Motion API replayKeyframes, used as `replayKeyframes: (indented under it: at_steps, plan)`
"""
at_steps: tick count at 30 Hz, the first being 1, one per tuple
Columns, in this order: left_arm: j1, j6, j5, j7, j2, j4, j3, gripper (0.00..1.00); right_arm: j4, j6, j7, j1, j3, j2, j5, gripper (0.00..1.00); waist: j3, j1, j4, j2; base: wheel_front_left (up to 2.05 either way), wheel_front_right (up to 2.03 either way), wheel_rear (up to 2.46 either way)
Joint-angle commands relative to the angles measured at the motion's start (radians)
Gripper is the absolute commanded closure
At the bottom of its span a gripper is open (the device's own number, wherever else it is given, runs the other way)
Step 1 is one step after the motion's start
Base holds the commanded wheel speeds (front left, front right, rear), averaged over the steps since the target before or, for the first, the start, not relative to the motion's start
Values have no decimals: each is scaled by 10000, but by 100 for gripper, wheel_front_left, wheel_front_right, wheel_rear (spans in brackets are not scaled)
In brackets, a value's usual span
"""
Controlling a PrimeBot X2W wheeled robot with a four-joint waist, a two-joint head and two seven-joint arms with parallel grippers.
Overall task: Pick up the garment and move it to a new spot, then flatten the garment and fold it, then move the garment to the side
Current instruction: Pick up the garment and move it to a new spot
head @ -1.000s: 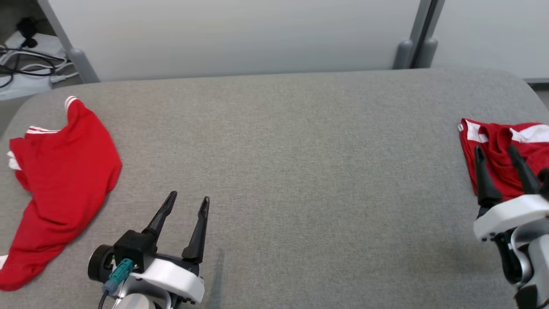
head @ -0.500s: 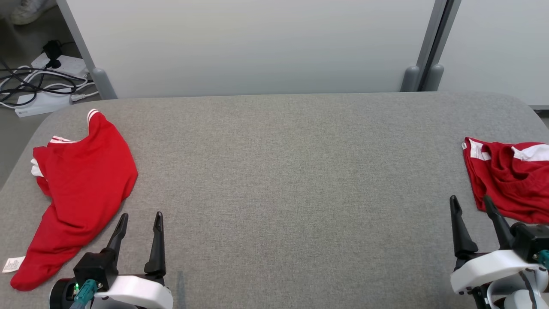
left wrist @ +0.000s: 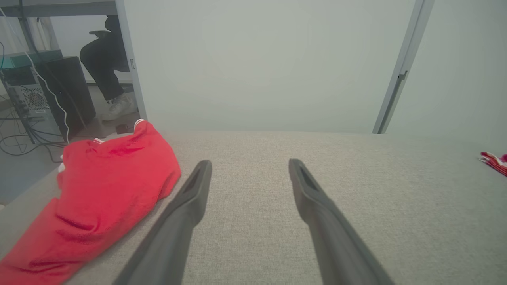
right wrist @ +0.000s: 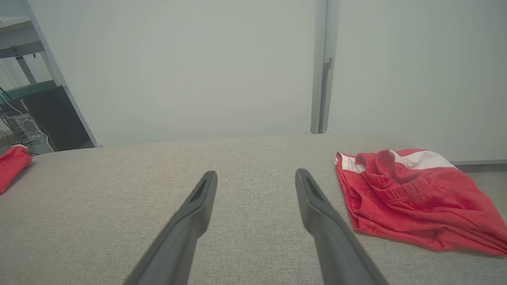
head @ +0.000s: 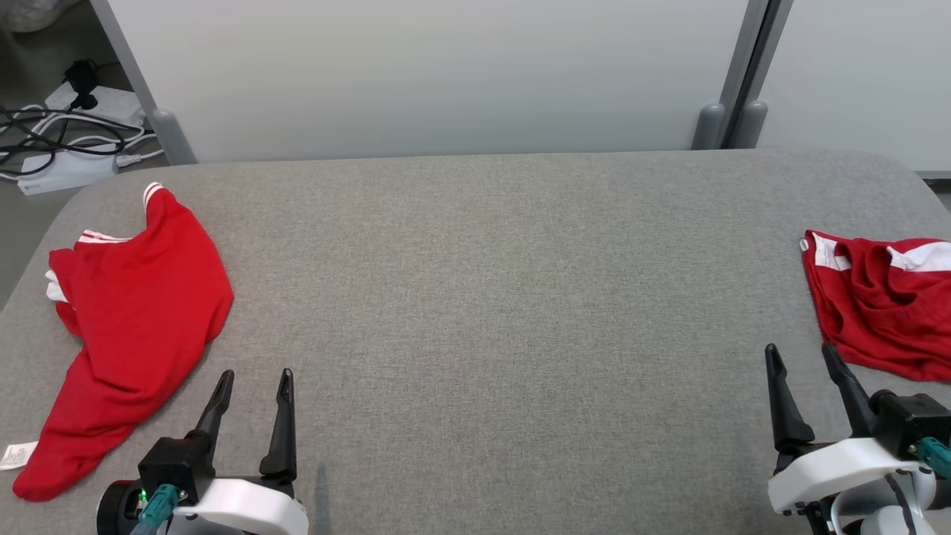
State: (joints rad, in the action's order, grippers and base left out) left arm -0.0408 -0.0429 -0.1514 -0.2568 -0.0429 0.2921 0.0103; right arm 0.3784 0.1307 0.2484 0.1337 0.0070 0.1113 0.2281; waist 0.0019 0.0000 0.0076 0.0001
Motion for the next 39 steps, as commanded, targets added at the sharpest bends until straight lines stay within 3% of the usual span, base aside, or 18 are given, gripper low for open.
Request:
replayKeyframes:
  at_steps: [1, 6, 26, 31, 39]
  plan:
    - [-329, -17, -32, -49, -75, -215, 208, 0, -156, 0, 134, 272, 375, 126, -86, 0, 62, 0, 113, -1, 0, 0, 0]
    - [-461, 9, -24, -49, -75, -220, 141, 0, -183, 0, 134, 387, 502, 172, -41, 0, 211, 0, 553, -1, 0, 0, 0]
    - [-509, 100, -297, -49, -74, -123, 10, 0, -74, 0, 134, 750, 790, 111, -47, 0, 767, 0, 3981, -1, 0, 0, 0]
    - [-459, 105, -368, -49, -74, -48, 33, 0, -38, 0, 134, 859, 910, 80, -75, 0, 894, 0, 4134, -1, 0, 0, 0]
    - [-1107, -199, -535, -49, -76, 736, 204, 0, -4, 0, 134, 1148, 1235, 120, -40, 0, 1364, 0, 3609, -1, 0, 0, 0]
